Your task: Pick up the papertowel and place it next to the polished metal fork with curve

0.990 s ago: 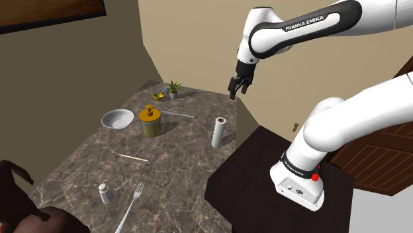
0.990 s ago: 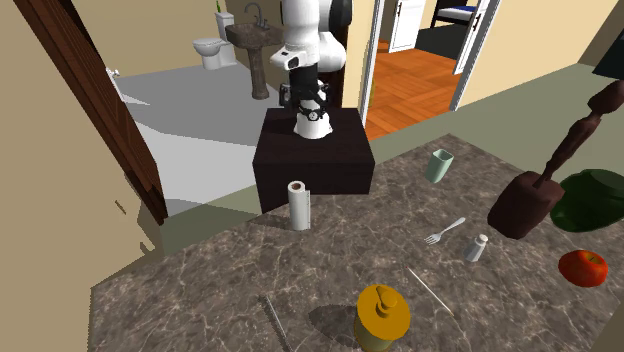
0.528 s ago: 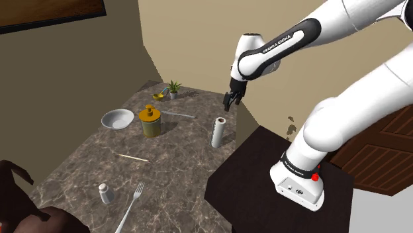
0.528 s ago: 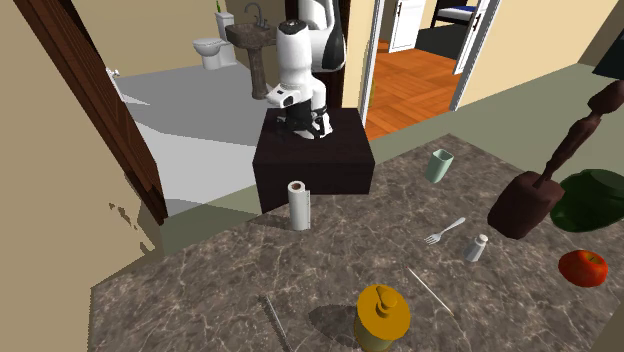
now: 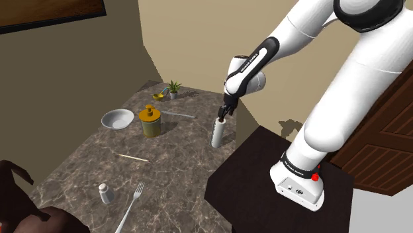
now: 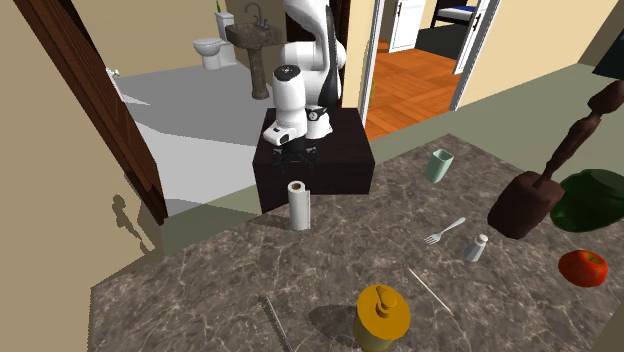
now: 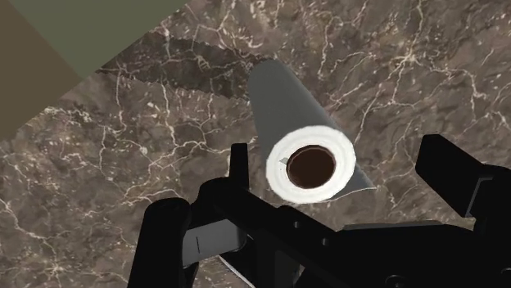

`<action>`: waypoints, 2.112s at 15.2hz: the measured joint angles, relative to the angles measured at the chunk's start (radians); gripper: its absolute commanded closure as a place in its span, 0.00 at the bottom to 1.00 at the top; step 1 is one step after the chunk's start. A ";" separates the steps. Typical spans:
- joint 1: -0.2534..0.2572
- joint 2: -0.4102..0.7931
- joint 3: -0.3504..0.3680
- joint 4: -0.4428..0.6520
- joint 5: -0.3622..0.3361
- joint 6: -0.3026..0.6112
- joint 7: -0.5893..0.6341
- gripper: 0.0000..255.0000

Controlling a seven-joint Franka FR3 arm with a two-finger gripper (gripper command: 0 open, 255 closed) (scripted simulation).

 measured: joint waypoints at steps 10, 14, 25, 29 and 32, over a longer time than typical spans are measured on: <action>-0.012 0.184 0.040 0.027 0.129 0.154 -0.103 0.00; -0.013 0.187 0.041 0.027 0.131 0.157 -0.104 0.00; -0.013 0.187 0.041 0.027 0.132 0.157 -0.104 1.00; 0.000 0.131 0.018 0.018 0.088 0.112 -0.072 1.00; 0.004 0.078 0.001 0.012 0.048 0.066 -0.045 1.00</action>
